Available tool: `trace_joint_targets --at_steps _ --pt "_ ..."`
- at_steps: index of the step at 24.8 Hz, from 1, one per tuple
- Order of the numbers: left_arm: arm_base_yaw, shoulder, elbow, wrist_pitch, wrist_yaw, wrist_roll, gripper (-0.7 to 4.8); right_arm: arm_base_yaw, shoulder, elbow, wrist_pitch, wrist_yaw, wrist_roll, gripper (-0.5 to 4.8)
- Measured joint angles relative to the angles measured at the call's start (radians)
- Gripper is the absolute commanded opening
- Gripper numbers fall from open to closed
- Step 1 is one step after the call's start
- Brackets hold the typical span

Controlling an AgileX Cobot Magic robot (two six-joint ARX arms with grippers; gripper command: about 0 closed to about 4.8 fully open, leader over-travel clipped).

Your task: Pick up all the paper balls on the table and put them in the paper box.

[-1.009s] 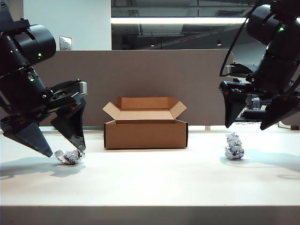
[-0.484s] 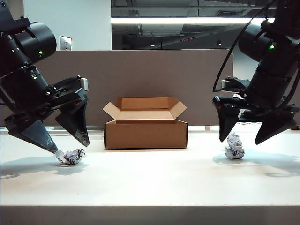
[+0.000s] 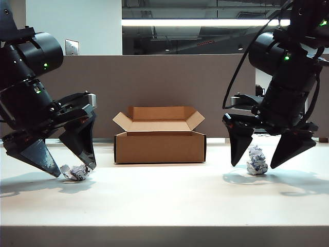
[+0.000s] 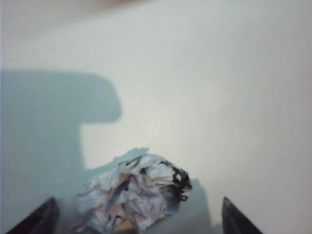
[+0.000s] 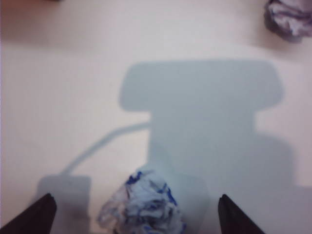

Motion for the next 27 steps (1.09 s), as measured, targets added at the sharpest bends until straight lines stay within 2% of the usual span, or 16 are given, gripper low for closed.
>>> trace_joint_targets --at_steps 8,10,17,18,19,20,27 --pt "0.0 0.0 0.0 0.008 0.0 0.0 4.26 -0.001 0.0 0.0 -0.024 0.008 0.0 4.47" --pt "0.0 0.0 0.0 0.008 0.0 0.0 4.26 -0.001 0.0 0.0 -0.022 0.008 0.0 4.1" --pt "0.0 0.001 0.0 0.02 0.0 0.0 4.25 -0.001 0.019 0.002 -0.009 0.009 0.0 3.76" --pt "0.0 0.001 0.0 0.026 0.0 0.0 4.18 -0.001 0.022 0.003 -0.006 0.01 0.0 3.5" --pt "0.0 0.001 0.0 0.037 0.001 0.0 3.64 -0.001 0.03 0.008 -0.002 0.016 0.0 3.2" --pt "0.0 0.001 0.0 0.043 0.005 0.0 3.47 -0.002 0.036 0.01 0.006 0.019 -0.001 3.11" --pt "0.0 0.001 0.0 0.019 0.026 0.0 3.39 -0.004 0.039 0.011 0.006 0.024 -0.001 3.03"
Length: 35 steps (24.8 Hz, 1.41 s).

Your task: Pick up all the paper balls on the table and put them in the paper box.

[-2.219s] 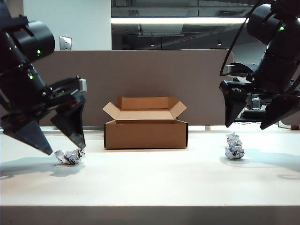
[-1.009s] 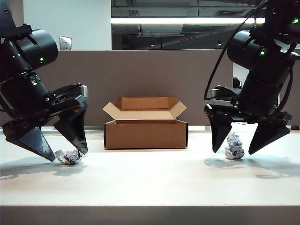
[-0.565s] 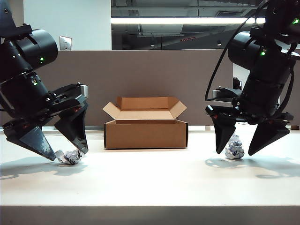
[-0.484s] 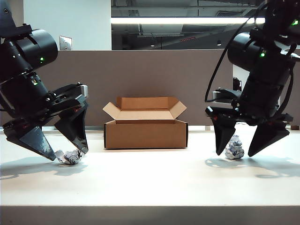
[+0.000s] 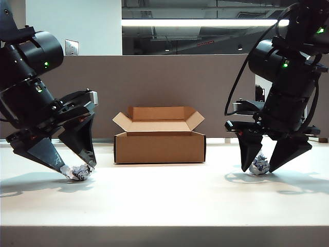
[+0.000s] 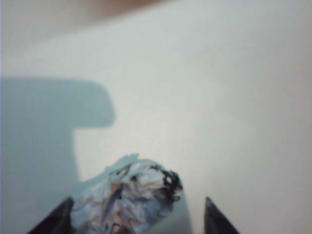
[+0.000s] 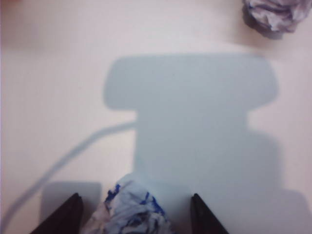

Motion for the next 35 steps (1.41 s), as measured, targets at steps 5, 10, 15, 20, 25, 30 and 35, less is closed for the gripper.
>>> trace_joint_targets --at_steps 5,10,15,20,25,30,35 --pt "0.0 0.0 0.0 -0.036 0.0 0.0 3.39 0.0 0.0 0.0 0.0 0.004 0.0 2.68" --pt "0.0 0.0 0.0 -0.067 0.0 0.0 3.39 0.0 0.001 0.0 -0.001 0.004 0.0 2.36" --pt "0.0 0.0 0.0 -0.032 -0.019 0.0 3.39 0.0 0.001 0.0 -0.001 0.003 0.0 2.36" --pt "0.0 0.001 0.0 0.021 -0.026 0.0 3.39 0.0 0.001 0.0 0.0 0.003 0.0 2.36" --pt "0.0 0.017 0.0 0.022 -0.057 0.004 3.39 0.0 0.001 0.0 -0.001 0.003 0.0 2.37" --pt "0.0 0.019 0.0 0.027 -0.084 0.007 3.3 0.0 0.001 0.0 -0.001 0.003 0.0 2.36" --pt "0.0 0.02 0.0 0.027 -0.09 0.007 2.45 0.0 0.001 0.0 -0.001 0.003 0.0 1.97"
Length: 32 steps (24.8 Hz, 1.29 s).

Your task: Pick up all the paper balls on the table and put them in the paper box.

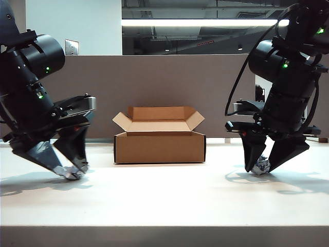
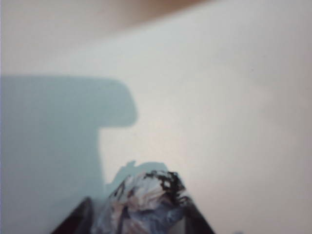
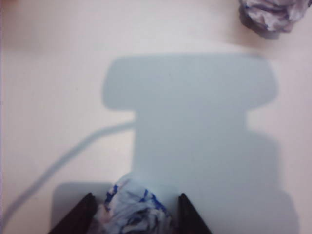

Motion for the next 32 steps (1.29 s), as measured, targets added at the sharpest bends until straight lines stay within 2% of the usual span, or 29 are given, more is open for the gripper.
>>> trace_joint_targets --at_steps 5,8,10,12,13,15,25,32 --pt "0.0 0.0 0.0 -0.011 0.001 0.0 2.43 0.002 0.001 0.0 0.0 -0.002 0.0 1.94" --pt "0.0 0.0 0.0 -0.028 0.0 0.001 2.27 0.001 0.001 0.0 0.0 -0.001 0.0 1.1" --pt "0.0 0.0 0.0 -0.03 0.001 0.001 1.47 0.001 0.0 0.0 0.0 -0.003 0.0 0.93" --pt "0.0 0.001 0.0 -0.031 0.001 0.0 1.45 0.001 0.001 0.0 0.0 -0.004 0.0 0.59" --pt "0.0 0.001 0.0 -0.031 0.0 0.0 1.24 0.001 0.001 0.0 0.0 -0.005 0.0 0.54" --pt "0.0 0.001 0.0 -0.031 0.0 0.001 0.84 0.001 0.001 0.0 0.001 -0.005 0.0 0.52" --pt "0.0 0.001 0.003 -0.03 0.0 0.0 0.84 0.001 0.001 0.002 0.001 -0.007 -0.001 0.52" --pt "0.0 0.002 0.097 -0.055 0.001 -0.002 0.83 0.002 0.006 0.02 -0.011 -0.013 -0.001 0.52"
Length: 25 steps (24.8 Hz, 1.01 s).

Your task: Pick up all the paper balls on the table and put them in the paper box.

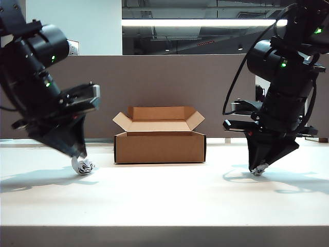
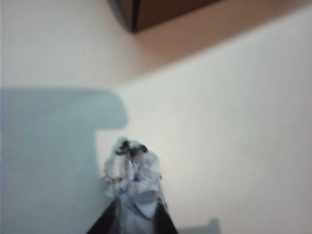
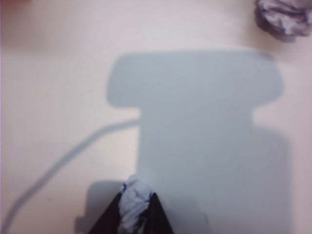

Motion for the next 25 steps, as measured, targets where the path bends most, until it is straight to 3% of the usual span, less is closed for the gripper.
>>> trace_joint_targets --at_steps 6,9,11,12,15,16,17,19,24,25 --pt "0.0 -0.002 0.232 -0.085 0.0 0.0 0.84 0.001 0.003 0.129 -0.02 -0.014 0.0 0.52" --pt "0.0 -0.001 0.241 -0.092 0.0 0.0 0.84 0.001 0.003 0.138 -0.023 -0.015 0.0 0.52" --pt "0.0 -0.001 0.241 -0.041 0.003 -0.001 0.84 0.001 0.006 0.151 -0.011 -0.072 0.0 0.52" --pt "0.0 0.0 0.241 0.004 0.025 -0.002 0.84 0.002 0.009 0.17 0.038 -0.158 0.0 0.52" --pt "-0.001 0.019 0.268 0.048 0.046 -0.016 1.08 0.039 0.04 0.264 0.204 -0.244 0.0 0.57" --pt "-0.001 0.024 0.284 0.02 0.045 -0.019 1.49 0.054 0.08 0.327 0.227 -0.254 0.0 0.77" --pt "-0.001 0.023 0.288 -0.004 0.045 -0.018 1.98 0.06 0.114 0.371 0.225 -0.256 0.0 1.91" --pt "-0.001 0.023 0.29 -0.072 0.015 0.009 2.63 0.067 0.213 0.482 0.201 -0.256 -0.003 3.62" --pt "-0.001 0.026 0.289 -0.219 -0.029 0.019 2.9 0.066 0.262 0.542 0.187 -0.279 -0.003 4.04" --pt "-0.001 0.031 0.289 -0.219 -0.029 0.019 3.12 0.065 0.258 0.542 0.189 -0.279 -0.003 4.68"
